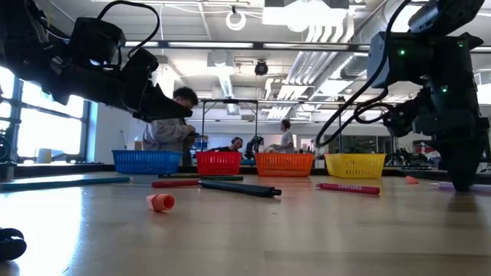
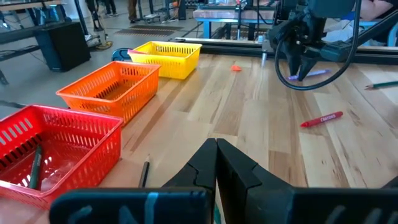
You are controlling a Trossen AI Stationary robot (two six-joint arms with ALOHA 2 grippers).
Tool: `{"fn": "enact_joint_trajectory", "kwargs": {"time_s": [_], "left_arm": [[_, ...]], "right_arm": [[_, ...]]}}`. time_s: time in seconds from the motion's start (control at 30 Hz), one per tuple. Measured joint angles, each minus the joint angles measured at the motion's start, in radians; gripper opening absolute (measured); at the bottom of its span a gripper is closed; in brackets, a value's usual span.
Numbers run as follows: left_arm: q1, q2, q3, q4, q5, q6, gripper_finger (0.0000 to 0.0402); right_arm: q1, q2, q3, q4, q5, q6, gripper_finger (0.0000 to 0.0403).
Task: Sort crayons/erasers/pens/pencils in bins
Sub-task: Put the purple pen into the orange bin
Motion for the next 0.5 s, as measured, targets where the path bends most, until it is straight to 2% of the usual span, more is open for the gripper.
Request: {"fn": "enact_joint_trajectory", "kwargs": {"time_s": [0.2,0.5], "left_arm": [[0.0,0.0,0.0,0.0,0.0,-0.004,0.0],[0.0,0.0,0.0,0.0,0.0,-0.01,0.0]], "right_arm": [[0.001,0.006,0.037,-0.025,0.012,-0.032,0.0017],[-0.053,0.008,0.261,-0.028,0.123,-0.195,0.0019]]}}
